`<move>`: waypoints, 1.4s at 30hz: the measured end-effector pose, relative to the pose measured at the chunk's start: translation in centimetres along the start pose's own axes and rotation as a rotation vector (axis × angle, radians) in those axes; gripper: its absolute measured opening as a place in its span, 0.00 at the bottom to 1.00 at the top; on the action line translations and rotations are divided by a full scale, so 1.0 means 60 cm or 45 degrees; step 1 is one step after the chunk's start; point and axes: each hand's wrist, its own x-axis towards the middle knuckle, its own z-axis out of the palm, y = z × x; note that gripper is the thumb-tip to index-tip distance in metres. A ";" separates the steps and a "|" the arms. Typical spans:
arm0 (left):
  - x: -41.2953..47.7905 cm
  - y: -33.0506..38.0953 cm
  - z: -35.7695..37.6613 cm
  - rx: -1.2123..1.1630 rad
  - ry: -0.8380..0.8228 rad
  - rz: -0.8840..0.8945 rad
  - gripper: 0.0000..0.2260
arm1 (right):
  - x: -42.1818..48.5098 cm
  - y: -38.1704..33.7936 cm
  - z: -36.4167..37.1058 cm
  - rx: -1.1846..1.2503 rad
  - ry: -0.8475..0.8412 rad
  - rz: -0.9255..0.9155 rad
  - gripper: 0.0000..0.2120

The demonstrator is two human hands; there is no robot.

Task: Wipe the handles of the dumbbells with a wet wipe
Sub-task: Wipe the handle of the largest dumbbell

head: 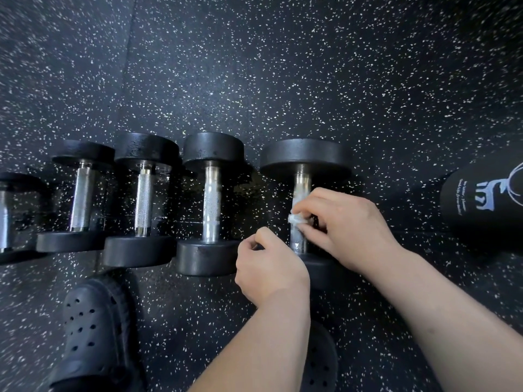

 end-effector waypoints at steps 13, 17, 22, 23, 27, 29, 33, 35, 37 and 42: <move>0.003 0.001 -0.002 0.037 0.001 0.032 0.17 | -0.014 0.019 0.019 0.491 -0.065 0.598 0.11; 0.004 0.001 -0.001 0.022 0.009 0.026 0.17 | -0.011 0.019 0.038 0.817 -0.068 0.823 0.19; 0.003 0.001 -0.002 0.022 0.006 0.025 0.17 | -0.013 0.030 0.043 0.992 -0.154 0.974 0.11; 0.003 0.001 -0.002 0.024 0.003 0.023 0.17 | -0.012 0.028 0.042 1.114 -0.174 1.028 0.09; 0.003 0.001 -0.002 0.037 -0.002 0.024 0.17 | 0.011 0.006 0.036 1.528 -0.257 1.281 0.11; 0.002 0.001 -0.002 0.041 -0.006 0.023 0.17 | 0.027 0.003 0.036 1.735 -0.311 1.383 0.14; 0.004 0.001 -0.002 0.035 -0.005 0.021 0.18 | 0.035 0.021 0.042 1.879 -0.343 1.521 0.18; 0.005 0.002 -0.001 0.040 -0.004 0.022 0.18 | 0.028 0.033 0.046 1.761 -0.308 1.549 0.20; 0.004 0.002 -0.001 0.041 0.001 0.028 0.18 | 0.025 0.039 0.048 1.679 -0.338 1.525 0.23; 0.004 0.000 0.000 0.038 0.000 0.035 0.17 | 0.048 0.021 0.052 1.708 -0.576 1.416 0.34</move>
